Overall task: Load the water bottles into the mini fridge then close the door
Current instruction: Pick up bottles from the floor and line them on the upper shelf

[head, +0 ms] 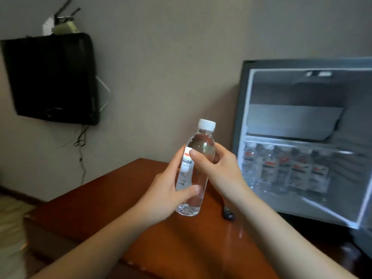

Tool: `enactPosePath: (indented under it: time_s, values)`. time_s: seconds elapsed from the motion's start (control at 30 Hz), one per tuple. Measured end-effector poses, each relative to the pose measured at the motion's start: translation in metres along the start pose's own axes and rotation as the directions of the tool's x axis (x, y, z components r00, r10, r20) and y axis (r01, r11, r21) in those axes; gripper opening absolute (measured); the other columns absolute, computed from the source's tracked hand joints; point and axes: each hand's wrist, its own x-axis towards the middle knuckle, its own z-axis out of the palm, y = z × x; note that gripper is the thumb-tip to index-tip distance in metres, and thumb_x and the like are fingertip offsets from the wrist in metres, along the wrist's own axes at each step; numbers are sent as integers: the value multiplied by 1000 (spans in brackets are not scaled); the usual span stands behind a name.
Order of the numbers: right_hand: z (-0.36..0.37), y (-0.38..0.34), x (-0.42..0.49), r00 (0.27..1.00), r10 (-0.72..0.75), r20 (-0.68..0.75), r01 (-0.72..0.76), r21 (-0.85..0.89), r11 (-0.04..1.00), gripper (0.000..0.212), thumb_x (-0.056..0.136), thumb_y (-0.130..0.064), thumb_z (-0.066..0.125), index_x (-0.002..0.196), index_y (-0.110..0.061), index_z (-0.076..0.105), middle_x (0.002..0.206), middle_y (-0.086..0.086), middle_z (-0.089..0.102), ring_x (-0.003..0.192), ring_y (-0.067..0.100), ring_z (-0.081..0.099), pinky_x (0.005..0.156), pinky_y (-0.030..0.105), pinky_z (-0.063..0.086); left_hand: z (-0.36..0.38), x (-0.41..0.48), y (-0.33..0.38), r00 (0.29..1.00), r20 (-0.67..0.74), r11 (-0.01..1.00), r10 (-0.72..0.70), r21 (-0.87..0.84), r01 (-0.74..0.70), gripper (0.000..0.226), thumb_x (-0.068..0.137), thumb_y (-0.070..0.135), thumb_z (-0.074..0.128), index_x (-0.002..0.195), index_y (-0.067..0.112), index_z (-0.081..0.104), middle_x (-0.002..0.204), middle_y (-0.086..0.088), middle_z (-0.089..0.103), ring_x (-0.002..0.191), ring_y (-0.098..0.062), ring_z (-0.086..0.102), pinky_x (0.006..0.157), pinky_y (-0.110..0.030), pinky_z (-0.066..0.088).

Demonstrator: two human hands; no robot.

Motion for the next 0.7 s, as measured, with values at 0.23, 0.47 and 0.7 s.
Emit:
enactPosePath:
  time_s: [0.23,0.47,0.7]
  values:
    - [-89,-10,47,997,74,-2,-74,-137,988,42,81,-23,72,120,-21,55,106,-3,68,97,9,66,85,32,55,62,91,25,990,-7,990,139,-32,-139,81,83,20,69,136,58,21,122,34,55,112,14,52,90,-8,42]
    - [-151,-8,103,986,39,-163,-82,-267,960,24,84,-25,69,106,-18,62,87,-2,67,70,5,59,56,18,41,117,181,38,990,-44,983,132,-121,-137,76,82,20,70,143,37,28,128,10,58,113,-8,58,96,-33,50]
    - [-184,10,156,945,-11,-328,-136,-421,897,33,79,-36,71,107,-22,59,102,0,67,101,23,63,89,44,51,167,230,34,992,-98,992,79,-87,-87,67,95,22,52,149,31,14,150,3,35,136,-16,37,108,-28,34]
